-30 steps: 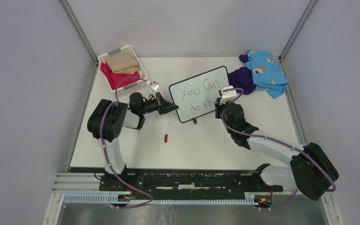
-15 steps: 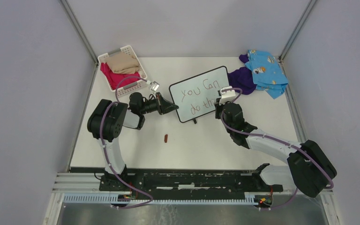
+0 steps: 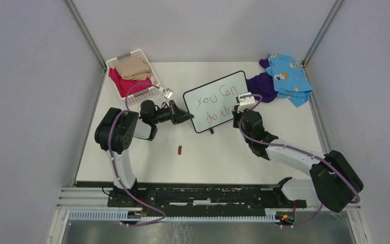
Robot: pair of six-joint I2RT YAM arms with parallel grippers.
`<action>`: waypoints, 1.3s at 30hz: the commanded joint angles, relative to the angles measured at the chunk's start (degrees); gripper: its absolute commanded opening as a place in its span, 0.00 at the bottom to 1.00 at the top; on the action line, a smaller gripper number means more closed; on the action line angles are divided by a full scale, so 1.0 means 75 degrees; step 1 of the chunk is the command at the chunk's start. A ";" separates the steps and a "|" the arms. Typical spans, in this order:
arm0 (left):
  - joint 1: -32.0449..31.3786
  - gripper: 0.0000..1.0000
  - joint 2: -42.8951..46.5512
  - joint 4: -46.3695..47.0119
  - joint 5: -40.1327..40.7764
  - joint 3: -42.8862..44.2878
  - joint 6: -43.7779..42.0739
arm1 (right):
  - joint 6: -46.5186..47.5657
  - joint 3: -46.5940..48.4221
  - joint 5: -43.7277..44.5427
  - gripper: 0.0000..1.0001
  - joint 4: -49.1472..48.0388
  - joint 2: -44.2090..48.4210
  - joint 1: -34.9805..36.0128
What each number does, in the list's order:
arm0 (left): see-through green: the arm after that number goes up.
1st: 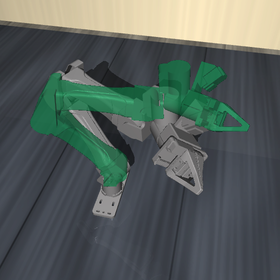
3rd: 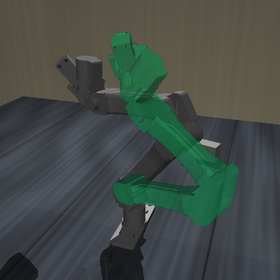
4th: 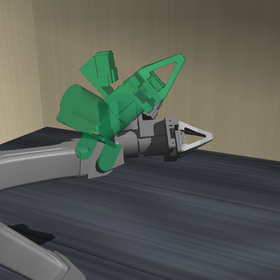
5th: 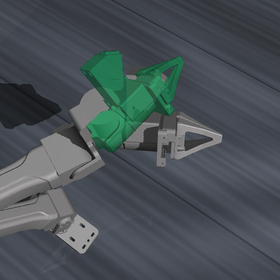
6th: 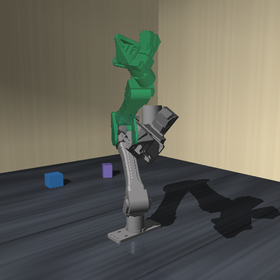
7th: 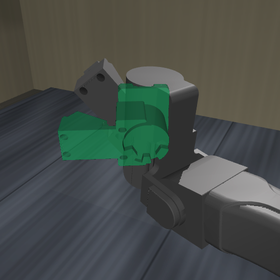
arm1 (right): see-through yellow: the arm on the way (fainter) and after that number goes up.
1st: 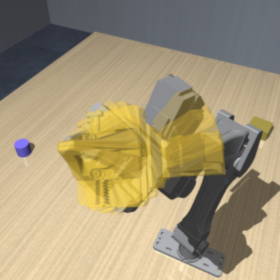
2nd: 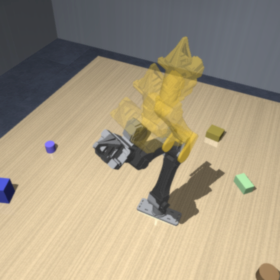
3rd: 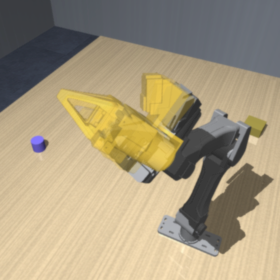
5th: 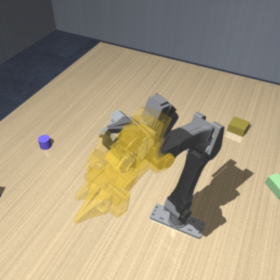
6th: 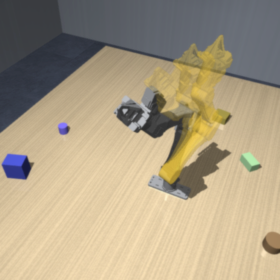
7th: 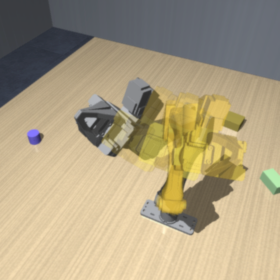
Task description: Write a sentence on the whiteboard
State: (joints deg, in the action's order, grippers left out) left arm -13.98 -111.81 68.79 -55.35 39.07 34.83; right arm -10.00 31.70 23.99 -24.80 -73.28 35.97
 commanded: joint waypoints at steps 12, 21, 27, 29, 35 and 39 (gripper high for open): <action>-0.0035 0.12 -0.0060 -0.0970 0.0150 -0.0055 -0.0495 | 0.0126 -0.0125 0.0370 0.00 0.0031 0.0947 -0.0118; -0.0046 0.12 -0.0045 -0.0970 0.0154 -0.0051 -0.0495 | -0.0044 -0.0066 0.0354 0.00 0.0005 0.0829 -0.0237; -0.0046 0.12 -0.0045 -0.0993 0.0150 -0.0048 -0.0498 | -0.0189 -0.0103 0.0253 0.00 -0.0123 0.0739 -0.0421; -0.0046 0.12 -0.0044 -0.1020 0.0156 -0.0040 -0.0511 | -0.0225 -0.0082 0.0181 0.00 -0.0159 0.0695 -0.0460; -0.0046 0.12 -0.0057 -0.1109 0.0151 -0.0016 -0.0554 | -0.0236 -0.0046 0.0099 0.00 -0.0326 0.0602 -0.0546; -0.0046 0.12 -0.0055 -0.1116 0.0155 -0.0010 -0.0553 | -0.0271 0.0049 -0.0013 0.00 -0.0359 0.0469 -0.0566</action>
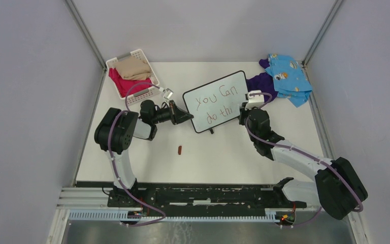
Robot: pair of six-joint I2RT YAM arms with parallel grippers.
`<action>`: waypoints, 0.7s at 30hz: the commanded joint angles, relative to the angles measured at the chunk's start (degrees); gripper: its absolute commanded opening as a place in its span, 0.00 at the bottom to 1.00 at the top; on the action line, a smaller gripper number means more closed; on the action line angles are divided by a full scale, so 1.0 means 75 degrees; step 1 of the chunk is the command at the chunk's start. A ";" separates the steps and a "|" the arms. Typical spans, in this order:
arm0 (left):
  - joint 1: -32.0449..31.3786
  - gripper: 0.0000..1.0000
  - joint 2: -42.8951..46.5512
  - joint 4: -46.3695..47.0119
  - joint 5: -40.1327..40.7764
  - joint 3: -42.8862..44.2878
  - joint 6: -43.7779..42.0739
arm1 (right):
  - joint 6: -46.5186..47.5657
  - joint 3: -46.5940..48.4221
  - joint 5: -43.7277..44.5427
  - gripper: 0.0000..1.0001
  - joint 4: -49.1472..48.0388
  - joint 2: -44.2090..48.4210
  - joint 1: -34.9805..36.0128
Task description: Write a sentence on the whiteboard
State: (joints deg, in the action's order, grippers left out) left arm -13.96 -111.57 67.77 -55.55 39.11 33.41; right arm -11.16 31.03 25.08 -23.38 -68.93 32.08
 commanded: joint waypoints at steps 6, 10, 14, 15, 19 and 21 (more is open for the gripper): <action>-0.0043 0.12 -0.0089 -0.1005 0.0186 -0.0007 -0.0376 | -0.0130 0.0221 -0.0242 0.00 -0.0594 -0.0259 -0.0075; -0.0038 0.12 -0.0089 -0.1008 0.0182 -0.0010 -0.0376 | -0.0135 0.0280 -0.0255 0.00 -0.0621 -0.0333 -0.0058; -0.0038 0.12 -0.0090 -0.1008 0.0188 -0.0004 -0.0375 | -0.0135 0.0338 -0.0310 0.00 -0.0632 -0.0428 -0.0069; -0.0038 0.12 -0.0091 -0.1008 0.0181 -0.0002 -0.0376 | -0.0139 0.0347 -0.0319 0.00 -0.0633 -0.0447 -0.0063; -0.0038 0.12 -0.0089 -0.1020 0.0190 -0.0010 -0.0376 | -0.0118 0.0340 -0.0331 0.00 -0.0668 -0.0530 -0.0066; -0.0041 0.12 -0.0089 -0.1016 0.0188 -0.0006 -0.0376 | -0.0124 0.0340 -0.0341 0.00 -0.0680 -0.0560 -0.0065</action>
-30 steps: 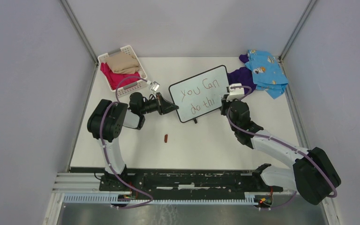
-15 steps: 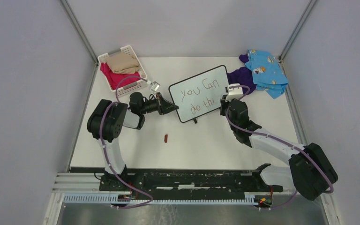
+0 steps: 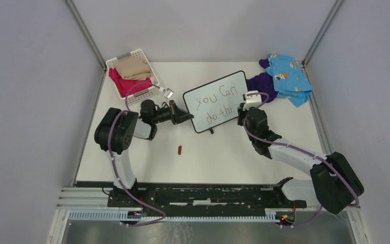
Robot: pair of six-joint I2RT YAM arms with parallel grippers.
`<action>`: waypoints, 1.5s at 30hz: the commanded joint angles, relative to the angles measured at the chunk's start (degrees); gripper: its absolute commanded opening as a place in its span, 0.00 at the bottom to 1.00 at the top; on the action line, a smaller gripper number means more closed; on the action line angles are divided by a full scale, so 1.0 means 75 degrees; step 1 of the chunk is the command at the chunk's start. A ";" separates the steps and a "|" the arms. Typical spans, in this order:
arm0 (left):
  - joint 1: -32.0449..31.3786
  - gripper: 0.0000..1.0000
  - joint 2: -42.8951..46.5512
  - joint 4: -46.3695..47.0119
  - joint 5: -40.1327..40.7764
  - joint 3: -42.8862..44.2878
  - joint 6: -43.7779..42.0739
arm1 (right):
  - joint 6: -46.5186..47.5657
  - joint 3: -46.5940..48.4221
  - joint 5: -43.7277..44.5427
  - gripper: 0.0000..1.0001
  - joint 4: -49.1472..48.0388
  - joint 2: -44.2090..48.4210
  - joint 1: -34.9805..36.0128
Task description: Write a sentence on the whiteboard
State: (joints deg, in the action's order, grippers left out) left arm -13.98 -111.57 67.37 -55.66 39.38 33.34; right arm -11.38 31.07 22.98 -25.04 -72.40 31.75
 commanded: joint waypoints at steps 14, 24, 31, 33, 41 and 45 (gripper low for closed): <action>-0.0035 0.12 -0.0077 -0.1003 0.0213 -0.0038 -0.0391 | -0.0333 -0.0100 -0.0380 0.00 -0.0590 0.0025 -0.0016; -0.0035 0.12 -0.0075 -0.1003 0.0214 -0.0047 -0.0391 | -0.0417 -0.0381 -0.0468 0.00 -0.0599 0.0170 -0.0015; -0.0035 0.12 -0.0077 -0.1011 0.0228 -0.0036 -0.0391 | -0.0416 -0.0498 -0.0237 0.00 -0.0480 0.0243 -0.0015; -0.0035 0.12 -0.0088 -0.1009 0.0234 -0.0045 -0.0391 | -0.0402 -0.0476 -0.0040 0.00 -0.0367 0.0243 -0.0019; -0.0035 0.12 -0.0089 -0.1020 0.0230 -0.0038 -0.0391 | -0.0417 -0.0353 0.0511 0.00 -0.0061 0.0208 -0.0025; -0.0035 0.12 -0.0103 -0.1023 0.0226 -0.0036 -0.0391 | -0.0429 -0.0357 0.0515 0.00 -0.0022 0.0185 -0.0041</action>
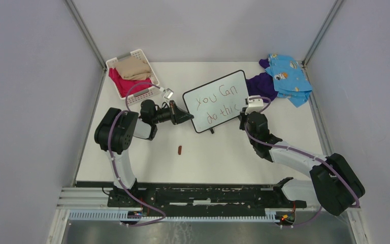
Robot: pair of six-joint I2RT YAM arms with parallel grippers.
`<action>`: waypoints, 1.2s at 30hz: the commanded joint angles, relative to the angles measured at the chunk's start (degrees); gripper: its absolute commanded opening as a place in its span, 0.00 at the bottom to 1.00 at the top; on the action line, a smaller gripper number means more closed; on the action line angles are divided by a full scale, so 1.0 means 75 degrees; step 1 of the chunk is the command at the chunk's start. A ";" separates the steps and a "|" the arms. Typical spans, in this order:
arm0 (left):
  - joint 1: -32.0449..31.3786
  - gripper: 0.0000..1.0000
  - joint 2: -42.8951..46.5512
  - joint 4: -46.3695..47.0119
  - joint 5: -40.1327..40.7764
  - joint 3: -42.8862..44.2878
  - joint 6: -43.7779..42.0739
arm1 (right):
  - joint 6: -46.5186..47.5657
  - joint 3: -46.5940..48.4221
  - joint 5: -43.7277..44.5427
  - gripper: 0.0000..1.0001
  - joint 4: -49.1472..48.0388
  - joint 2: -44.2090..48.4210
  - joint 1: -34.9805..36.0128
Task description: Write a sentence on the whiteboard
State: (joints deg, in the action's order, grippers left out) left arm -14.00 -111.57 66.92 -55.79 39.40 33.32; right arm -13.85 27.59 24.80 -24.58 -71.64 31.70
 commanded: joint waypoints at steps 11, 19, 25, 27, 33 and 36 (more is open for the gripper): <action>-0.0032 0.12 -0.0089 -0.0964 0.0243 -0.0043 -0.0388 | -0.0069 0.0153 -0.0464 0.00 -0.0157 -0.0034 -0.0027; -0.0043 0.12 -0.0093 -0.0965 0.0248 -0.0049 -0.0388 | 0.0004 0.0097 -0.0838 0.00 -0.0215 0.0001 -0.0036; -0.0042 0.12 -0.0089 -0.0960 0.0263 -0.0031 -0.0388 | 0.0006 0.0059 -0.0990 0.00 -0.0234 0.0060 -0.0036; -0.0043 0.12 -0.0092 -0.0967 0.0259 -0.0038 -0.0389 | 0.0007 0.0036 -0.1035 0.00 -0.0238 0.0075 -0.0033; -0.0044 0.12 -0.0089 -0.0972 0.0259 -0.0038 -0.0388 | -0.0017 0.0012 -0.1134 0.00 -0.0239 0.0150 -0.0041; -0.0044 0.12 -0.0084 -0.0983 0.0261 -0.0037 -0.0388 | -0.0035 0.0012 -0.1207 0.00 -0.0239 0.0211 -0.0033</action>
State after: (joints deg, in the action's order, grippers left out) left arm -14.02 -111.57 66.59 -55.77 39.48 33.30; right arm -13.69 27.59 18.33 -24.27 -71.53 31.40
